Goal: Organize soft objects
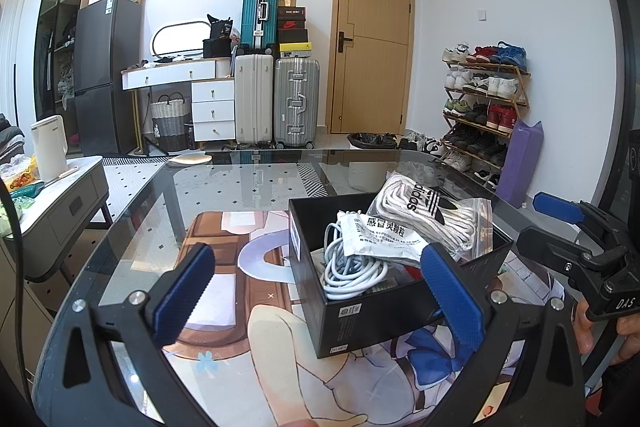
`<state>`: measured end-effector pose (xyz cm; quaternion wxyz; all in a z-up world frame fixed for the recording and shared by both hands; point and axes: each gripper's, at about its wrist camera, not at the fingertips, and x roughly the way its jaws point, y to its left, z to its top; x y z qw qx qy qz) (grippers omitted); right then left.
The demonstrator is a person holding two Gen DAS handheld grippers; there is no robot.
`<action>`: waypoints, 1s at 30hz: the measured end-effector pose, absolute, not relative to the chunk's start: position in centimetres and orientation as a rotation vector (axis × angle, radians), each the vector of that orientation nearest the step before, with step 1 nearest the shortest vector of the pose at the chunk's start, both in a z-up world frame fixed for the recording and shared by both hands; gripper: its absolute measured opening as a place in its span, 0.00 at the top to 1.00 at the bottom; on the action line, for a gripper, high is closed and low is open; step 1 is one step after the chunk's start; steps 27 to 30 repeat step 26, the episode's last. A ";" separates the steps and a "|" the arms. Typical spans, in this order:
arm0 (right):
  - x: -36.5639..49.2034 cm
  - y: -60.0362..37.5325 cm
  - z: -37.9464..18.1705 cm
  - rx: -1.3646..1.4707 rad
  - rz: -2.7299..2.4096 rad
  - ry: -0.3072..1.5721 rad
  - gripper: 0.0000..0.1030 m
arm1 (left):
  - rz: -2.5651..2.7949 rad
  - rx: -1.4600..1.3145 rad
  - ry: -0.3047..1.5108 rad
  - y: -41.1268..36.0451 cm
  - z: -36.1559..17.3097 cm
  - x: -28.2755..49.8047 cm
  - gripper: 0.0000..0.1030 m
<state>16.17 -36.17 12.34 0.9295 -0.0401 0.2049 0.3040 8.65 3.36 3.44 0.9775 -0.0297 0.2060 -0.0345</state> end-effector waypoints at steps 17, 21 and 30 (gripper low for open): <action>16.2 -36.2 12.3 -0.081 0.623 0.419 0.00 | -0.070 -0.065 0.418 3.5 3.4 8.6 0.00; 16.1 -36.2 12.3 -0.083 0.623 0.419 0.00 | -0.069 -0.066 0.418 3.4 3.4 8.7 0.00; 16.1 -36.1 12.3 -0.081 0.623 0.419 0.00 | -0.070 -0.065 0.418 3.5 3.4 8.7 0.00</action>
